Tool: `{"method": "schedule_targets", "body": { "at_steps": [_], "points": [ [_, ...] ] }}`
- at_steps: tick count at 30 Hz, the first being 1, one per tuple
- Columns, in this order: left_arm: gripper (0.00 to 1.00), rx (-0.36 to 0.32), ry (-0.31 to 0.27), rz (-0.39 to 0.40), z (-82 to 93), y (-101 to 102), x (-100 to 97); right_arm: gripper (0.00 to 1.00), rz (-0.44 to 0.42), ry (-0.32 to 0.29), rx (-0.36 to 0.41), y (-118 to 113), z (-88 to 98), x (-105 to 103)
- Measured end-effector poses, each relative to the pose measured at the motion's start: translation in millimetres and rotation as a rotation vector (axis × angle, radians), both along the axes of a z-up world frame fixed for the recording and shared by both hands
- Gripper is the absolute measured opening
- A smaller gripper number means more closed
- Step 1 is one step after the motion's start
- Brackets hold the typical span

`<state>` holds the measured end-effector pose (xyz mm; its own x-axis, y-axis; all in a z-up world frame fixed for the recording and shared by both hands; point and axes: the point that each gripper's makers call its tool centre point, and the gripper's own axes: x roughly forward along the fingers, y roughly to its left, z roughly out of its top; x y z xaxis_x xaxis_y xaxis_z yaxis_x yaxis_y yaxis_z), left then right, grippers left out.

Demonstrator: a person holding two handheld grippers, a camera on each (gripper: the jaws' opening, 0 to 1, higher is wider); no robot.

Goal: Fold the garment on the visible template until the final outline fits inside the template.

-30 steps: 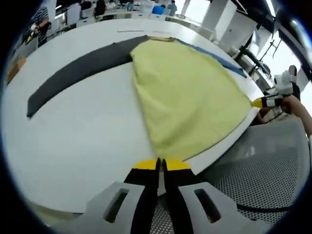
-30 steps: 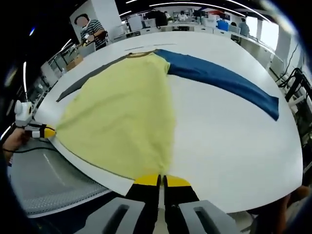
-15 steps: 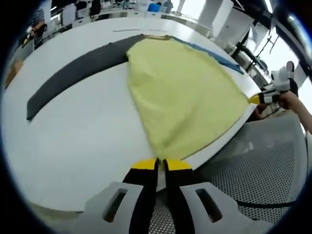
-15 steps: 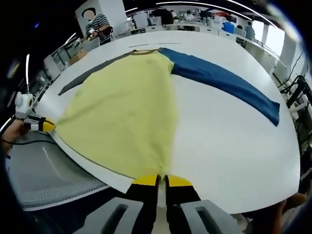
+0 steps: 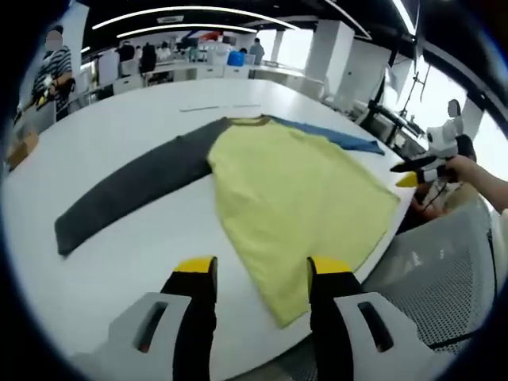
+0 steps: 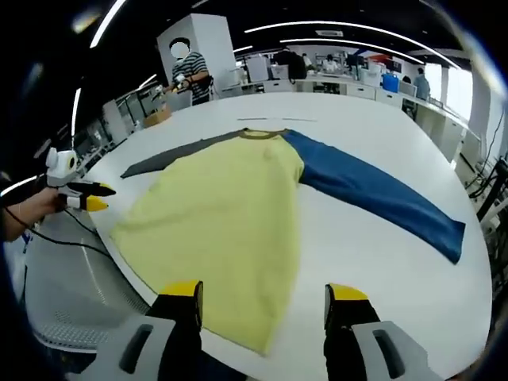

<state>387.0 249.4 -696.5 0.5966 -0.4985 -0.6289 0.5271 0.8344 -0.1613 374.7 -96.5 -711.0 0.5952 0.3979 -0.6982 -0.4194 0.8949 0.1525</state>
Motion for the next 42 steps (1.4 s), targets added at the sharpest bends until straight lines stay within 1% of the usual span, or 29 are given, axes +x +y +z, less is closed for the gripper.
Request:
{"method": "schedule_targets", "body": {
  "at_steps": [2,3,4,5,6,8,11,16,20,23,25,29,32,34,35,36,38,42],
  "points": [
    [0.48,-0.017,-0.024,0.002,4.4,0,7.3,0.69,0.036,-0.014,-0.016,2,1.9,6],
    [0.49,-0.045,-0.043,0.032,8.4,1,14.2,0.72,0.05,-0.018,-0.025,2,2.4,9],
    [0.52,-0.056,-0.047,0.034,10.1,0,14.9,0.75,0.064,-0.023,-0.031,3,2.7,12],
    [0.54,-0.083,-0.066,0.04,14.5,-2,19.2,0.77,0.074,-0.03,-0.035,3,2.9,15],
    [0.55,-0.079,-0.074,0.04,15.4,-1,21.1,0.78,0.086,-0.037,-0.035,4,3.9,19],
    [0.56,-0.059,-0.097,0.033,16.9,2,28.3,0.76,0.089,-0.039,-0.031,4,5.2,27],
    [0.57,-0.052,-0.099,0.03,17.5,4,37.8,0.75,0.096,-0.048,-0.026,5,7.2,36],
    [0.56,-0.033,-0.11,0.031,17.8,8,52.6,0.71,0.101,-0.076,-0.014,2,13.4,62],
    [0.52,-0.041,-0.115,0.037,20.0,10,62.5,0.64,0.101,-0.094,-0.017,-2,15.4,81],
    [0.49,-0.028,-0.116,0.037,18.5,12,70.1,0.59,0.106,-0.099,-0.028,-5,14.3,92],
    [0.46,-0.022,-0.116,0.037,17.5,13,75.5,0.54,0.108,-0.095,-0.032,-6,12.9,97],
    [0.37,-0.015,-0.137,0.044,18.6,15,89.5,0.45,0.108,-0.104,-0.04,-8,10.9,113],
    [0.33,-0.016,-0.146,0.05,17.9,13,99.8,0.4,0.114,-0.111,-0.049,-8,9.4,123],
    [0.32,-0.015,-0.152,0.048,16.5,11,106.6,0.37,0.127,-0.099,-0.058,-7,6.1,128],
    [0.3,-0.015,-0.152,0.049,15.5,10,109.9,0.33,0.13,-0.085,-0.058,-8,3.1,130],
    [0.28,-0.017,-0.152,0.048,15.3,10,111.2,0.31,0.133,-0.084,-0.059,-7,1.6,133],
    [0.24,-0.037,-0.162,0.048,15.5,6,117.3,0.25,0.148,-0.077,-0.064,-5,-1.4,136],
    [0.21,-0.012,-0.16,0.02,8.7,2,125.9,0.22,0.167,-0.066,-0.077,-2,-9.3,144]
  ]
}}
